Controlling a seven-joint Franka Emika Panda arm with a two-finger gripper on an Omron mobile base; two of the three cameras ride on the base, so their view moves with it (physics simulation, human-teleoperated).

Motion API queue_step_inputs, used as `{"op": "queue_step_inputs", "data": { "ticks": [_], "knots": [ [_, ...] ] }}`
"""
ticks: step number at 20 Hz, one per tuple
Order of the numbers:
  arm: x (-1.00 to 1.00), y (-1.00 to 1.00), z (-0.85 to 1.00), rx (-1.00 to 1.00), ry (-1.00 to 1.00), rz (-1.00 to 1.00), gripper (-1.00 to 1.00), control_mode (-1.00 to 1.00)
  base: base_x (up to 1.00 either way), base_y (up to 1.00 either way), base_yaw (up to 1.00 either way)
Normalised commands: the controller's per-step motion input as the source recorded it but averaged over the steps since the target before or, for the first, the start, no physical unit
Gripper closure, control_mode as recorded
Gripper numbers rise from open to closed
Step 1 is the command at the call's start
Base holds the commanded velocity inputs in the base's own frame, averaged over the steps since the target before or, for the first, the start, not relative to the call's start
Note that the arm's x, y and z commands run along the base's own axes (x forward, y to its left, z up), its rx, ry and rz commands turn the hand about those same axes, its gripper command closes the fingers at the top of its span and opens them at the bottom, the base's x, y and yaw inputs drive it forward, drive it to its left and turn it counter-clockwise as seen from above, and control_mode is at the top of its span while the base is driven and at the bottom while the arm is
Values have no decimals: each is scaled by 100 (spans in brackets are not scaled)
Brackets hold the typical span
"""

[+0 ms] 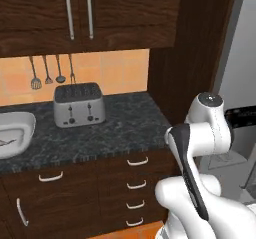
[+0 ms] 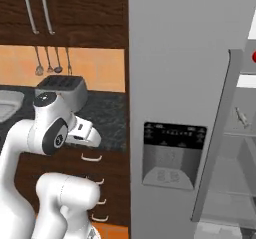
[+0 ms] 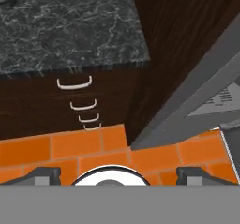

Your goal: Place one tomato and one fish in each tupperware on the nearby counter, to pack two identical lunches.

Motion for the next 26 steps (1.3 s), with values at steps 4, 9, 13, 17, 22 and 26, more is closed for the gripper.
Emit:
{"op": "queue_step_inputs", "data": {
  "ticks": [4,9,13,17,22,26],
  "knots": [
    [0,0,0,0,0,0,-100,100,-10,-100,-1],
    [0,0,0,0,0,0,-100,100,0,-100,-2],
    [0,0,0,0,0,0,-100,100,0,-99,-2],
    [0,0,0,0,0,0,-100,100,0,-73,0],
    [0,0,0,0,0,0,-100,100,13,-21,0],
    [0,0,0,0,0,0,-100,100,11,-28,0]
  ]
}}
